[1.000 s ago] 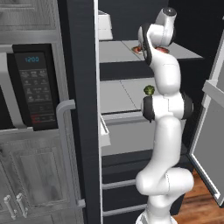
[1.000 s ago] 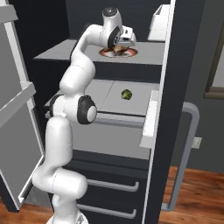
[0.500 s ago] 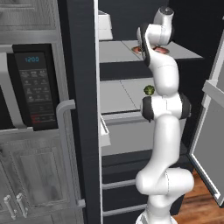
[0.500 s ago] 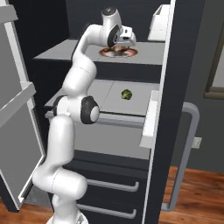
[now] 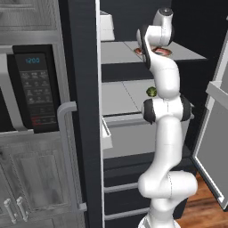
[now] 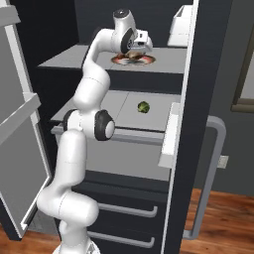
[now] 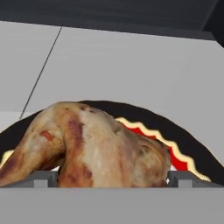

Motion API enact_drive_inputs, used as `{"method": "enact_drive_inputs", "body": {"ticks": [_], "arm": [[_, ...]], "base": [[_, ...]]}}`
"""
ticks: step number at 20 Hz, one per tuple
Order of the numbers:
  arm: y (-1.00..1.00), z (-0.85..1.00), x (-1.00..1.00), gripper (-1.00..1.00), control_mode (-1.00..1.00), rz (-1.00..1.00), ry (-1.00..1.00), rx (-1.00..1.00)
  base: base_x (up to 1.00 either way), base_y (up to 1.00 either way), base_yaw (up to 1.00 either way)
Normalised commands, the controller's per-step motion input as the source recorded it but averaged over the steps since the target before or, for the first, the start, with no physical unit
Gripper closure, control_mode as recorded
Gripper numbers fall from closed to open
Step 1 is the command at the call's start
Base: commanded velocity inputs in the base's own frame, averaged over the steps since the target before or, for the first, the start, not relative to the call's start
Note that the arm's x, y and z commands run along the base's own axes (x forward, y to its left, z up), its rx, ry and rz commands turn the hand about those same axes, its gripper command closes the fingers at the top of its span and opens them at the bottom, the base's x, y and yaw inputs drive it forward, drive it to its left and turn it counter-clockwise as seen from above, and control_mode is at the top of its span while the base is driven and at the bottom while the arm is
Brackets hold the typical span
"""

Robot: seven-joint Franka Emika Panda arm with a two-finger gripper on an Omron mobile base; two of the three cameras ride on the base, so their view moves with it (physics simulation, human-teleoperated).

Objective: Retrieve the chicken drumstick from the fridge and place it on the cutting board.

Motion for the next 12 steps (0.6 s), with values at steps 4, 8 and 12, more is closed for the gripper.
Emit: {"method": "enact_drive_inputs", "body": {"ticks": [4, 8, 12], "arm": [[0.0, -0.52, -0.01, 1.0, -1.0, 0.0, 0.03, 0.02], [0.0, 0.0, 0.0, 1.0, -1.0, 0.0, 0.0, 0.0], [0.0, 0.0, 0.0, 1.0, -1.0, 0.0, 0.0, 0.0]], "base": [[0.0, 0.0, 0.0], [0.0, 0.0, 0.0], [0.0, 0.0, 0.0]]}}
